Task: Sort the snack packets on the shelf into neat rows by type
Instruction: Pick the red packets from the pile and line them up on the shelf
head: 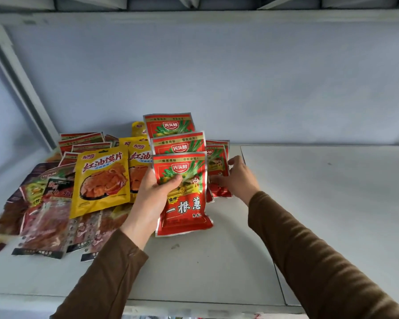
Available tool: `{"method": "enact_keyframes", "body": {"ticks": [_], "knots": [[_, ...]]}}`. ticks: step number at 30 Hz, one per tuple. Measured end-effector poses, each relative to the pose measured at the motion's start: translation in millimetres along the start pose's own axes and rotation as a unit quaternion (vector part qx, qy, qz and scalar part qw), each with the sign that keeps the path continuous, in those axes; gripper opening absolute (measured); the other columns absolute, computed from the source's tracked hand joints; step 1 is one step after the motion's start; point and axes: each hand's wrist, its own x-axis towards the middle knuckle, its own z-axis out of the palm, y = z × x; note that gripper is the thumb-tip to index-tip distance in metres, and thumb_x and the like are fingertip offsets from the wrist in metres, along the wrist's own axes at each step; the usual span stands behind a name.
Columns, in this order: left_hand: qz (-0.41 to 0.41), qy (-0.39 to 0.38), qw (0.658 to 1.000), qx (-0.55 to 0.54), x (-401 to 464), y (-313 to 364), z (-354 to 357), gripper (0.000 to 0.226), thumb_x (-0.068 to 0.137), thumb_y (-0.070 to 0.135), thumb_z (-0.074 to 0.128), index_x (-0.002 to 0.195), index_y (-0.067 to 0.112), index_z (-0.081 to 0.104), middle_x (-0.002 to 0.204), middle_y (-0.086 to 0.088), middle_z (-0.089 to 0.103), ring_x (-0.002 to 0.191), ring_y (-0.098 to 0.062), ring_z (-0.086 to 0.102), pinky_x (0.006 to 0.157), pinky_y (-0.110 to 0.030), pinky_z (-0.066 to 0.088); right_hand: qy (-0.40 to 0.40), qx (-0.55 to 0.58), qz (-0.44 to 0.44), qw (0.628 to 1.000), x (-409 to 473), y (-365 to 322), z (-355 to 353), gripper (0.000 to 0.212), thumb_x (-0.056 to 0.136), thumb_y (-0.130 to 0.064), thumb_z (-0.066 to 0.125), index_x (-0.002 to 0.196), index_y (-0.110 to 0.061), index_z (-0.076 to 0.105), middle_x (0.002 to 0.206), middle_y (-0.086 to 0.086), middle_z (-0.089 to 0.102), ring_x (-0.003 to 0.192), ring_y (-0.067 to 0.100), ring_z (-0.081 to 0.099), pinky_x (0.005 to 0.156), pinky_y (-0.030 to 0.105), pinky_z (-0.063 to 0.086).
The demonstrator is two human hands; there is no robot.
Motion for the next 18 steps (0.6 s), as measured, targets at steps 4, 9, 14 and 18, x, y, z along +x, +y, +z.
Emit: {"method": "enact_keyframes", "body": {"ticks": [4, 9, 14, 18], "knots": [[-0.015, -0.022, 1.000, -0.014, -2.4, 1.1, 6.1, 0.032, 0.089, 0.025, 0.077, 0.116, 0.030, 0.061, 0.103, 0.009, 0.078, 0.089, -0.013, 0.077, 0.058, -0.023, 0.059, -0.005, 0.106, 0.050, 0.993, -1.9, 3.7, -8.4, 0.057, 0.079, -0.034, 0.083, 0.119, -0.013, 0.048, 0.107, 0.003, 0.063, 0.092, 0.021, 0.067, 0.076, 0.038, 0.059], [-0.045, -0.063, 0.995, -0.060, -4.4, 3.8, 24.2, 0.032, 0.091, 0.025, 0.075, 0.120, 0.028, 0.063, 0.106, 0.003, 0.079, 0.091, -0.018, 0.078, 0.059, -0.027, 0.060, -0.028, 0.354, 0.088, 0.931, -10.2, -0.5, -24.9, 0.019, 0.092, -0.018, 0.071, 0.106, -0.005, 0.067, 0.095, 0.009, 0.076, 0.080, 0.022, 0.073, 0.063, 0.030, 0.055], [-0.079, -0.103, 0.989, -0.070, -4.8, 0.8, 53.0, 0.038, 0.086, 0.035, 0.079, 0.121, 0.030, 0.063, 0.106, 0.002, 0.079, 0.090, -0.021, 0.078, 0.061, -0.032, 0.062, -0.009, 0.510, 0.012, 0.860, -26.3, -12.7, -53.4, 0.019, 0.104, -0.020, 0.050, 0.103, -0.010, 0.066, 0.094, 0.010, 0.073, 0.083, 0.028, 0.067, 0.073, 0.042, 0.049], [-0.056, -0.114, 0.991, -0.046, -1.4, 0.2, 77.1, 0.056, 0.085, 0.037, 0.081, 0.130, 0.034, 0.048, 0.112, 0.004, 0.077, 0.094, -0.018, 0.077, 0.077, -0.041, 0.061, 0.003, 0.554, 0.023, 0.833, -38.9, -9.4, -71.6, 0.031, 0.106, -0.023, 0.046, 0.125, -0.005, 0.062, 0.123, 0.023, 0.067, 0.102, 0.038, 0.067, 0.100, 0.054, 0.050]]}}
